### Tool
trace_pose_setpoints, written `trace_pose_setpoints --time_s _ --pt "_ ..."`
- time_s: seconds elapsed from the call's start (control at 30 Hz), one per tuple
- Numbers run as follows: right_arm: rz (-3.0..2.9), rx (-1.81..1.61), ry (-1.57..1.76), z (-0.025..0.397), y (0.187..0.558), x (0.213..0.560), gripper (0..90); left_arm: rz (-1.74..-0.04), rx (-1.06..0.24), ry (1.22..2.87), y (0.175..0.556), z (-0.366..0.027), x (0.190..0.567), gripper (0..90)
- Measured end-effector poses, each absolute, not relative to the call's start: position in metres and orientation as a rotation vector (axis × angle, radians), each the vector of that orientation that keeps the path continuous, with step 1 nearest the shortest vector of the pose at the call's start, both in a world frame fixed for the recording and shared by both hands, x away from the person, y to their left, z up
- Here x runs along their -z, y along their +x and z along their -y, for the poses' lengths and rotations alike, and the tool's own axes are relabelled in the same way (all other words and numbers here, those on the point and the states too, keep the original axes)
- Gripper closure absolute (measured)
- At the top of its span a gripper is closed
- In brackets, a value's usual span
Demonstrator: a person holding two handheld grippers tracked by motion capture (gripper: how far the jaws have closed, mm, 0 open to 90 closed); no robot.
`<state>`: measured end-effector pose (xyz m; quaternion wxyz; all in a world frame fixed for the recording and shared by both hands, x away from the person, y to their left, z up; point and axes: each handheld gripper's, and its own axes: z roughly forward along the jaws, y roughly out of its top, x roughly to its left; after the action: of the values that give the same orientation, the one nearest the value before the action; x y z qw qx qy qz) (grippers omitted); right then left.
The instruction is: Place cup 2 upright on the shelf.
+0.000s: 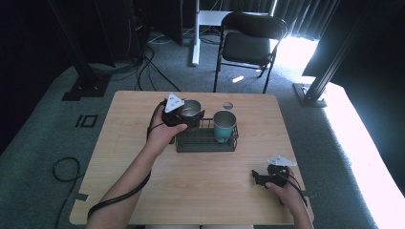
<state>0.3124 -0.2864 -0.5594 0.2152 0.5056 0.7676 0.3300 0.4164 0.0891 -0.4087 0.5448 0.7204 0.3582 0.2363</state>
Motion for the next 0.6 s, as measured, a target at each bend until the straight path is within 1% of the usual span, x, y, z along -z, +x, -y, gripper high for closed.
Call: trace_pose_setpoints --time_s 0.2,0.23,0.4,0.6 --pt "-2.129 -0.916 1.404 0.286 0.312 0.559 11.4 -0.877 -0.552 1.713 0.421 -0.081 0.425 15.0" --pt "-2.129 -0.915 1.403 0.286 0.312 0.559 11.4 -0.896 -0.549 1.708 0.422 -0.078 0.434 15.0" --pt "-2.129 -0.915 1.403 0.286 0.312 0.559 11.4 -0.91 -0.547 1.711 0.424 -0.072 0.449 15.0" --pt "-2.129 -0.915 1.403 0.286 0.312 0.559 11.4 -0.93 -0.552 1.684 0.425 -0.068 0.458 17.0"
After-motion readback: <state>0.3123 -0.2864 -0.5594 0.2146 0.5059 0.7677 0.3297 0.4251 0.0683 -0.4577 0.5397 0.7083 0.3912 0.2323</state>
